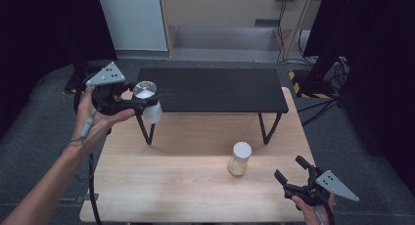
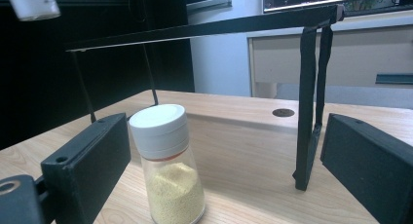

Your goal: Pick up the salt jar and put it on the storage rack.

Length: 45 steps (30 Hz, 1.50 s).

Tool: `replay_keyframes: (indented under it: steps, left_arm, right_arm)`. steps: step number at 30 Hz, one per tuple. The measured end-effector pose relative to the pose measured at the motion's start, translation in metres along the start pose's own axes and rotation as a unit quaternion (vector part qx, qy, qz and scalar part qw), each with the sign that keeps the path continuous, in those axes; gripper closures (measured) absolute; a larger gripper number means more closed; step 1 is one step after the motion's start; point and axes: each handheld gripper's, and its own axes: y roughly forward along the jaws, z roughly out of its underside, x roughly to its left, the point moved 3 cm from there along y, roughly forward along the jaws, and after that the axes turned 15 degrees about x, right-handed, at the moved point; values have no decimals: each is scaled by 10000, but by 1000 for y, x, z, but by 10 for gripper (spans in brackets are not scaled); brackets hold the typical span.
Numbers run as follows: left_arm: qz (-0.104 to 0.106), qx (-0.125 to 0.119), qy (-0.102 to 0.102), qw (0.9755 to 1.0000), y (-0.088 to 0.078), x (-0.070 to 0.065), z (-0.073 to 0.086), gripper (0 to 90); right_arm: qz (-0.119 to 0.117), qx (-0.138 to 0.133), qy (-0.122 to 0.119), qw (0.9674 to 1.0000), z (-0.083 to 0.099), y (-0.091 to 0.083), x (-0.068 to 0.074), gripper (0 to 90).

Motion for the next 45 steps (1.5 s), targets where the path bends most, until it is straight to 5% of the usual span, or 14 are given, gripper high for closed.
replay_keyframes:
  steps: [4,11,16,33,41,45]
  left_arm:
    - [-495,131,-112,9986,11,2,-14,340]
    - [-795,39,-590,9951,33,16,-21,341]
    - [-980,176,-697,9926,49,23,-29,341]
    - [-849,361,-805,9925,80,37,-21,341]
    - [-873,98,-915,9919,86,36,-8,335]
    - [-913,146,-1014,9905,88,33,-4,164]
  right_arm:
    - [4,-7,7,10000,0,0,0,43]
    - [13,-11,6,10000,0,-1,0,43]
    - [14,-18,5,10000,0,-1,-1,44]
    - [50,-15,-7,10000,1,-2,-1,45]
    - [51,-23,-11,10000,1,-2,-1,45]
    - [55,-17,-17,10000,0,-1,0,44]
